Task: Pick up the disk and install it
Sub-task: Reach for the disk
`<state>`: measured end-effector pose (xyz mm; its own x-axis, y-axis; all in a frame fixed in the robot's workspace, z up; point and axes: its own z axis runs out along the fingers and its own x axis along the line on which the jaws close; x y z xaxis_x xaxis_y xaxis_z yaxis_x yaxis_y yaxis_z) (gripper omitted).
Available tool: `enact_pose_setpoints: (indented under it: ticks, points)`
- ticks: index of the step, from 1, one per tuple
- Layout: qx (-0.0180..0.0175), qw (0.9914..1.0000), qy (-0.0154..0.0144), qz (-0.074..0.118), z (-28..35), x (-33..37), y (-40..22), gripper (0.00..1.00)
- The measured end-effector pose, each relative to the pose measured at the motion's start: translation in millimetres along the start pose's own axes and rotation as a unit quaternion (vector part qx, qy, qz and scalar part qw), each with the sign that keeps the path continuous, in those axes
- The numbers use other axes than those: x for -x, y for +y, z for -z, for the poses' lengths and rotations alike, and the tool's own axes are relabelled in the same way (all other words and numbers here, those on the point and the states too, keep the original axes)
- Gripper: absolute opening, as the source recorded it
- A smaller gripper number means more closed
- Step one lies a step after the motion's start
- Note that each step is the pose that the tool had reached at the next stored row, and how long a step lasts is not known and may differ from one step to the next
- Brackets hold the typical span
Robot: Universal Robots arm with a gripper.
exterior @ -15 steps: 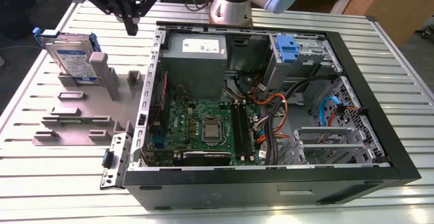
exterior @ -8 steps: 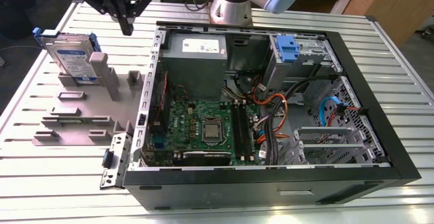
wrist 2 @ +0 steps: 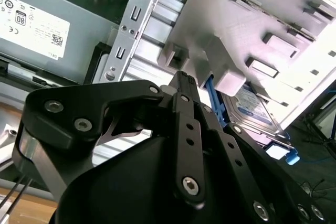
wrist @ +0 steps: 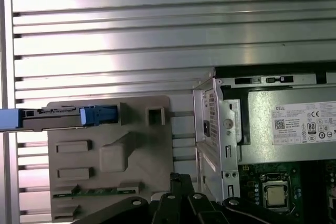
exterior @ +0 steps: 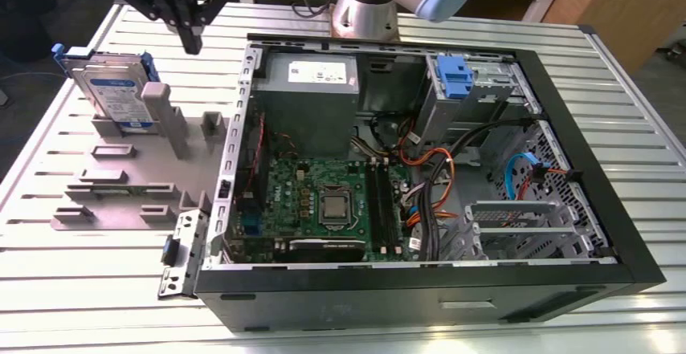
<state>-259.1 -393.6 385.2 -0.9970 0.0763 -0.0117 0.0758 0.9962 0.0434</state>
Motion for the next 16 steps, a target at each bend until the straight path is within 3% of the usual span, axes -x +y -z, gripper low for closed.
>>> enact_pose_setpoints:
  ticks: [10, 16]
  points:
    - [-0.0001, 1.00000, 0.0010, 0.000, -1.1, -13.4, 3.9, 0.11]
    - [-0.0001, 1.00000, 0.0010, 0.000, -1.1, -14.2, 3.9, 0.11]
